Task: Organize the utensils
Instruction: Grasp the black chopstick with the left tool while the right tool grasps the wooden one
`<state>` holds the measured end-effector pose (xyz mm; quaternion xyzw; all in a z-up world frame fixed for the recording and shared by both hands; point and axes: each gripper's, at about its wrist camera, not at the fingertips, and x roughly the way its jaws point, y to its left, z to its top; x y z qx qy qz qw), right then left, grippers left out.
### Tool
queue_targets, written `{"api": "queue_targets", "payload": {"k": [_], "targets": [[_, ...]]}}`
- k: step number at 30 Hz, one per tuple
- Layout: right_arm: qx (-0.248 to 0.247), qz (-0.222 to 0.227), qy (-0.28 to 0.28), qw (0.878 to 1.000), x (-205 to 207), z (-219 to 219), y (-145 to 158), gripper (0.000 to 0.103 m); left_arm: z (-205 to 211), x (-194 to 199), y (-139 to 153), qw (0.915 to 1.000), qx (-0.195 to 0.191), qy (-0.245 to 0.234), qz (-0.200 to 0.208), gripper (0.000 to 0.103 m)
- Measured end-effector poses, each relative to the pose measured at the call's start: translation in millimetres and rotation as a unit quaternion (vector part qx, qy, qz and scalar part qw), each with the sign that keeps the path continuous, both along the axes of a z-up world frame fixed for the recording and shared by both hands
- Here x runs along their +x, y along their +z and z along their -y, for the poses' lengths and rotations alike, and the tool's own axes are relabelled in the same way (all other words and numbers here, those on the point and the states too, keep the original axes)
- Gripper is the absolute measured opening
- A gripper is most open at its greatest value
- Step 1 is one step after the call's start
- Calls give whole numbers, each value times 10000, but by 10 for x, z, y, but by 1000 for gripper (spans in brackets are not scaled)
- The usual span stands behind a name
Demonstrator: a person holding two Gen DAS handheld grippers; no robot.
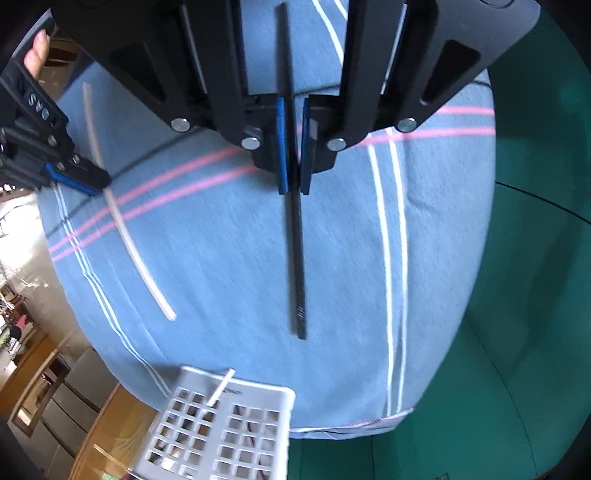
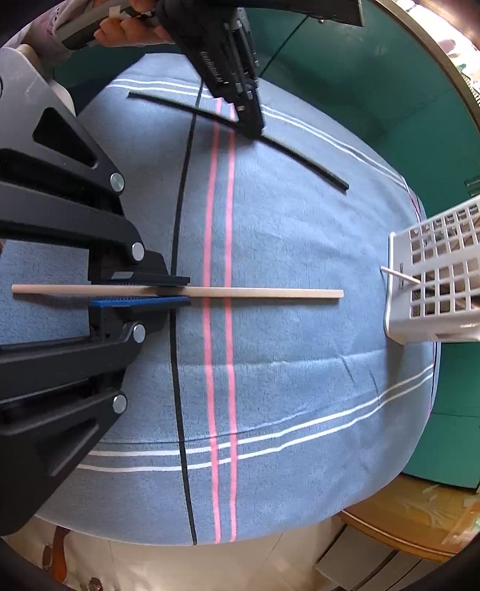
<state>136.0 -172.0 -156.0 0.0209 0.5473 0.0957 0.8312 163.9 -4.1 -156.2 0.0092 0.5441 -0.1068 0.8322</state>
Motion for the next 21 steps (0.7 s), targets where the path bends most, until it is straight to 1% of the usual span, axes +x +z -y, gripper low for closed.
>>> {"api": "queue_targets", "payload": {"k": [1, 2, 3, 4, 5, 8, 10, 12, 17, 20, 21], "targets": [[10, 50, 12, 10000, 22, 0, 25, 18, -2, 13, 28, 10000, -33, -4, 28, 9], [-10, 109, -2, 9999, 68, 3, 61, 22, -6, 43, 61, 10000, -30, 5, 72, 17], [-38, 179, -14, 9998, 127, -1, 102, 28, -9, 101, 107, 9999, 49, 50, 138, 21], [-27, 235, 24, 9997, 212, -20, 137, 29, -18, 151, 140, 9997, 88, 93, 183, 27], [8, 254, 56, 9997, 267, -29, 160, 29, -17, 226, 173, 9996, 105, 114, 216, 28], [8, 129, 59, 9999, 550, -81, 157, 29, 26, 538, 194, 9996, 230, 125, 142, 29], [-73, 73, 65, 9999, 715, -119, 146, 29, 47, 747, 169, 9990, 423, 120, 107, 28], [-143, 33, 65, 9999, 819, -147, 141, 29, 83, 871, 149, 9983, 574, 92, 75, 29], [-465, -154, 44, 9988, 1078, -208, 36, 28, 208, 1036, 72, 9970, 779, -35, 13, 29], [-580, -256, 110, 9979, 1147, -239, -48, 28, 285, 1074, 19, 9966, 821, -98, -54, 29], [-600, -206, 124, 9979, 1156, -240, -53, 29, 296, 1075, 16, 9964, 836, -108, -13, 29]]}}
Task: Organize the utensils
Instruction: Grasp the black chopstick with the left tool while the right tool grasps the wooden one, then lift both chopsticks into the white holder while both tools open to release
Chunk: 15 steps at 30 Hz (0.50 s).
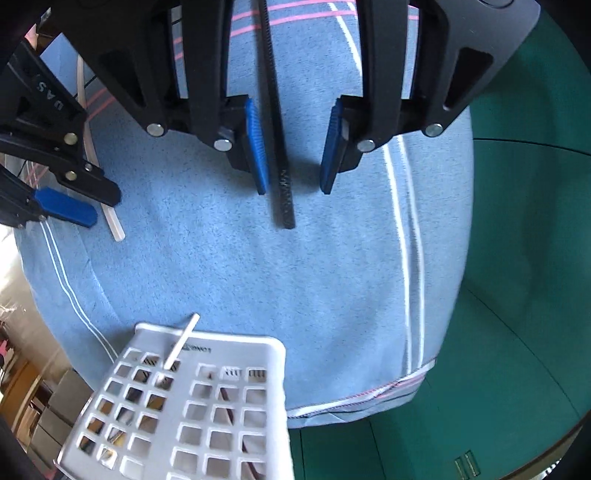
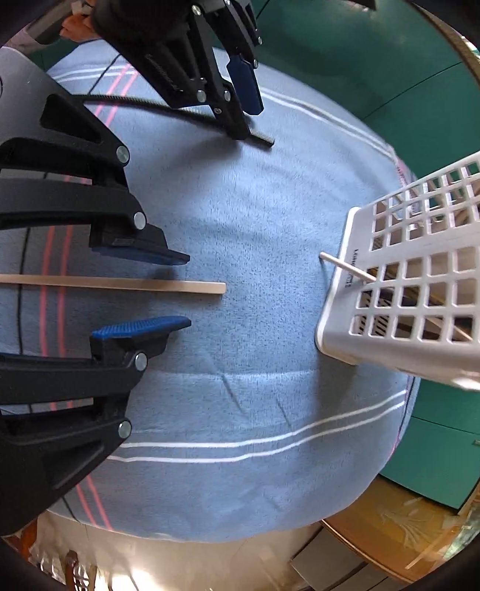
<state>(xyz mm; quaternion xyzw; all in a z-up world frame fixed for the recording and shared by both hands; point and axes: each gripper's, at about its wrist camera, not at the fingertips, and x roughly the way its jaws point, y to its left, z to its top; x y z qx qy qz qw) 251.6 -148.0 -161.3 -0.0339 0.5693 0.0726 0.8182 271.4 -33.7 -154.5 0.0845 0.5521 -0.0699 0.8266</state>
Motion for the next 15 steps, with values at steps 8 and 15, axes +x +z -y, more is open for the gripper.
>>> {"api": "queue_targets", "payload": {"k": [8, 15], "targets": [[-21, -4, 51, 10000, 82, 10, 10, 29, 18, 36, 12, 10000, 22, -58, -12, 29], [5, 96, 127, 9999, 85, -35, 5, 15, 29, 36, 8, 9998, -169, -101, -4, 15]]}}
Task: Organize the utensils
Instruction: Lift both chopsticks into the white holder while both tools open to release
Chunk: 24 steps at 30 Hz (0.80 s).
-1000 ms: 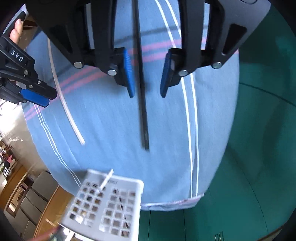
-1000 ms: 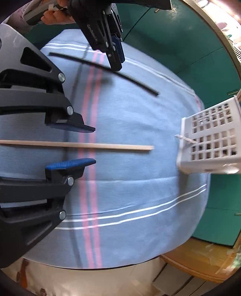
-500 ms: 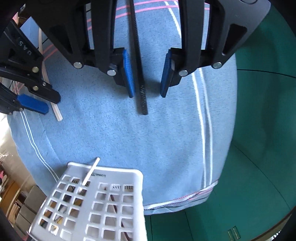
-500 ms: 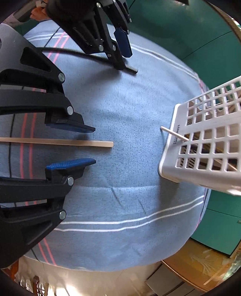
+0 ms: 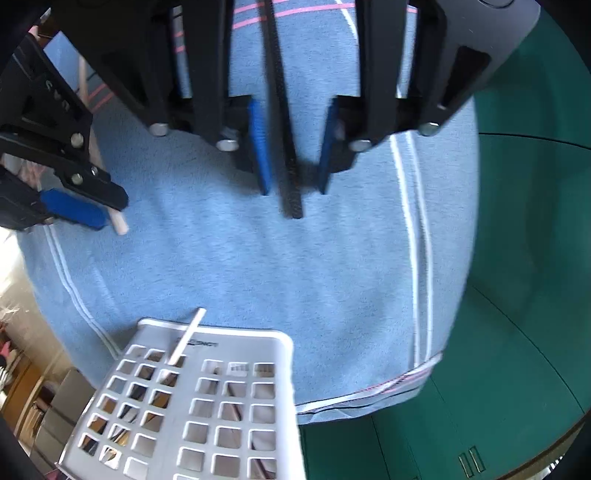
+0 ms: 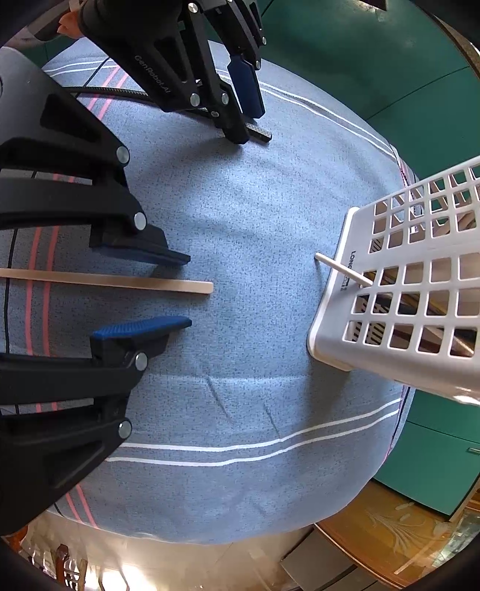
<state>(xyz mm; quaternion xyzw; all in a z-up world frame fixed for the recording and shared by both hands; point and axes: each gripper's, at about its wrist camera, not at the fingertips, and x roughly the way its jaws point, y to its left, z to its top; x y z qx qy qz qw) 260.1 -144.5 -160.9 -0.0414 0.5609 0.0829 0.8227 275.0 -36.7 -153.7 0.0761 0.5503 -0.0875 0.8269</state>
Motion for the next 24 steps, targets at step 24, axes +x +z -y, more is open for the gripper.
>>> {"api": "queue_targets", "payload": {"k": [24], "targets": [[1119, 2215, -42, 9687, -1125, 541, 1867, 7, -272, -925, 1718, 9682, -1068, 136, 2256, 6]]}}
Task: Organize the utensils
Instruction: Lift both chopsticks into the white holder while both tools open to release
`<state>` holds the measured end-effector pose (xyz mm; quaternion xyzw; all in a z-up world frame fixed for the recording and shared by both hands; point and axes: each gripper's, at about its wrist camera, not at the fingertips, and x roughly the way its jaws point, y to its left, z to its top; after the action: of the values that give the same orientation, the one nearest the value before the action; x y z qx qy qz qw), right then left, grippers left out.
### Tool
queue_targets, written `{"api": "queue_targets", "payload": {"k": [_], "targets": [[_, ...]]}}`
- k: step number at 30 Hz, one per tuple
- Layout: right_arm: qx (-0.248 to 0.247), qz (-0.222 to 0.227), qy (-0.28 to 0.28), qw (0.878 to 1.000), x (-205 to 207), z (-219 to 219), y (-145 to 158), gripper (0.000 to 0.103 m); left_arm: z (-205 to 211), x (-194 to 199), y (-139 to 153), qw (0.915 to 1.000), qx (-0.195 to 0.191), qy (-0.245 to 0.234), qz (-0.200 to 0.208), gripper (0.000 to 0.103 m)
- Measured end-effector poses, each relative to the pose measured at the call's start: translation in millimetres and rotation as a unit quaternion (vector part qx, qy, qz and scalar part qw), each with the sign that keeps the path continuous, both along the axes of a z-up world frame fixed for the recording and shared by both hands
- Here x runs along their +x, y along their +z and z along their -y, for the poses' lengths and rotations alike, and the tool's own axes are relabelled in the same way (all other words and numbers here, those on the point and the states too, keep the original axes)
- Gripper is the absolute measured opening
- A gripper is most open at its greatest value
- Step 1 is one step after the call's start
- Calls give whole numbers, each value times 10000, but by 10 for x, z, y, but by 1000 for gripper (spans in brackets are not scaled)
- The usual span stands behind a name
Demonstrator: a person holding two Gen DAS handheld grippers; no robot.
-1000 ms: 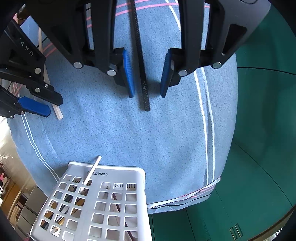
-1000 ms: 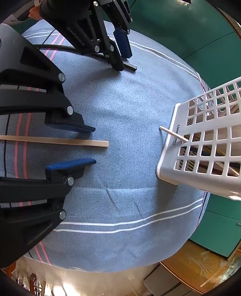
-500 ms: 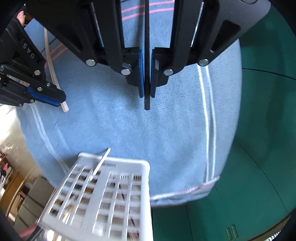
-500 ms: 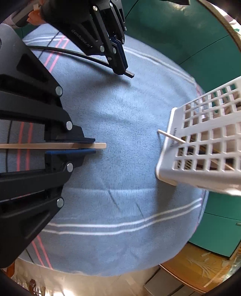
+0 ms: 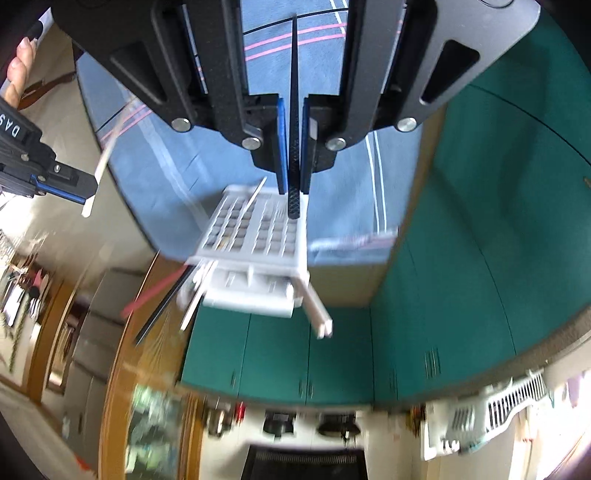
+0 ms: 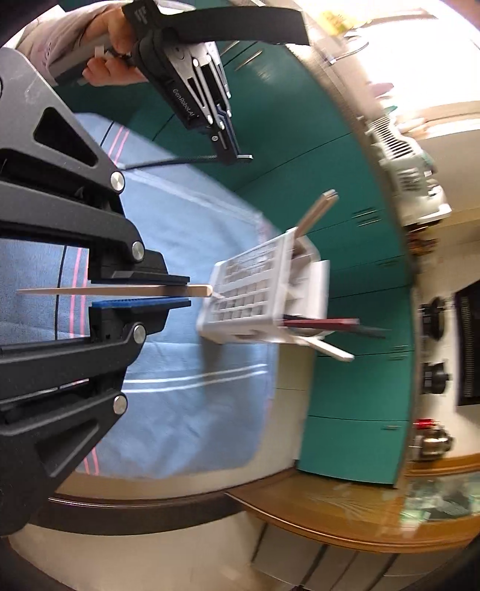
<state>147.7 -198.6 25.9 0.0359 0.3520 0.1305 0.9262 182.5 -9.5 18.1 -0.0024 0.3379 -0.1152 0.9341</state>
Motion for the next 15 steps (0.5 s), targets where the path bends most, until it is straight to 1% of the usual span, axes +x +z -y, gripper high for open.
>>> {"api": "queue_targets", "payload": {"k": [4, 6, 7, 10, 13, 15], "targets": [[86, 541, 62, 9985, -151, 22, 422, 7, -28, -154, 402, 9984, -143, -73, 545, 6], [58, 716, 132, 9973, -133, -12, 595, 7, -28, -151, 613, 9968, -127, -108, 784, 6], [14, 801, 152, 9967, -114, -50, 694, 7, -22, -123, 768, 9954, -116, -102, 946, 6], [-176, 1057, 218, 9940, 1, -145, 934, 7, 16, -36, 1096, 9911, -54, -118, 1327, 6], [-329, 1236, 276, 9914, 183, -271, 1226, 7, 21, 124, 1383, 9895, -94, -79, 1443, 6], [-287, 1274, 322, 9909, 308, -290, 1354, 7, 15, 188, 1519, 9887, -94, 35, 1498, 6]]}}
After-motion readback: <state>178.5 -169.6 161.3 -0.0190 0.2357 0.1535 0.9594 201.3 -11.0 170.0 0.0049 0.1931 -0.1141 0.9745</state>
